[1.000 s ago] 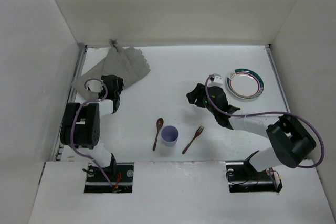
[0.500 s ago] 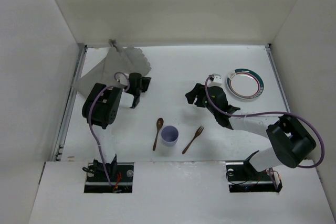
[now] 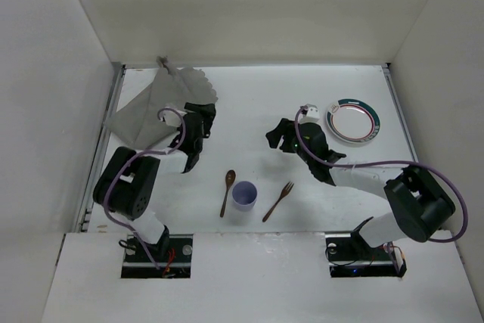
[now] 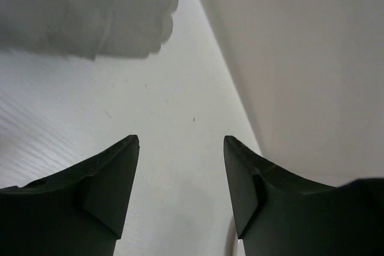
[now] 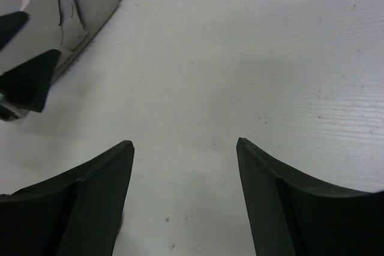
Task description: Set the dinner table for one person
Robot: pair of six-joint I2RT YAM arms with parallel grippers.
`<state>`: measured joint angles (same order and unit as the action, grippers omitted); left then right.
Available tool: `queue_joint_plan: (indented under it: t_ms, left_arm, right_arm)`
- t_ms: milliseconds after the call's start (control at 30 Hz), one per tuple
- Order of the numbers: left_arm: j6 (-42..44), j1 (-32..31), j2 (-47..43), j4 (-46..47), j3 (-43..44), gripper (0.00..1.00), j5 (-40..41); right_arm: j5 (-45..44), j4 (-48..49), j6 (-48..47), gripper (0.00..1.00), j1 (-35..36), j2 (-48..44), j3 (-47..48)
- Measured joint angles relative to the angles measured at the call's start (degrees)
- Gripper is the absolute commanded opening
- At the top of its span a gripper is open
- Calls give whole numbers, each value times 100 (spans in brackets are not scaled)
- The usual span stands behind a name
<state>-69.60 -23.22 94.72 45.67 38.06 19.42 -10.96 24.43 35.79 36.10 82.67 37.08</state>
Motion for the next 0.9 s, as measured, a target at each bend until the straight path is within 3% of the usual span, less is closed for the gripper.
queue_joint_plan:
  t_ms: [133,533,733,900]
  left_arm:
    - [-17,308,-450,-83,-317,60,540]
    - [-201,1351,-74,-557,-437,59,761]
    - [-275,1816,566,-278,-289,25,293]
    - [-223,1856,627,-20,-278,11,-33]
  right_arm:
    - [61,2,2,76,2,61,61]
    - [267,-7,4,76,2,127,81]
    - [321,-44,2,76,22,240,140]
    - [365,-46,2,76,44,315,179]
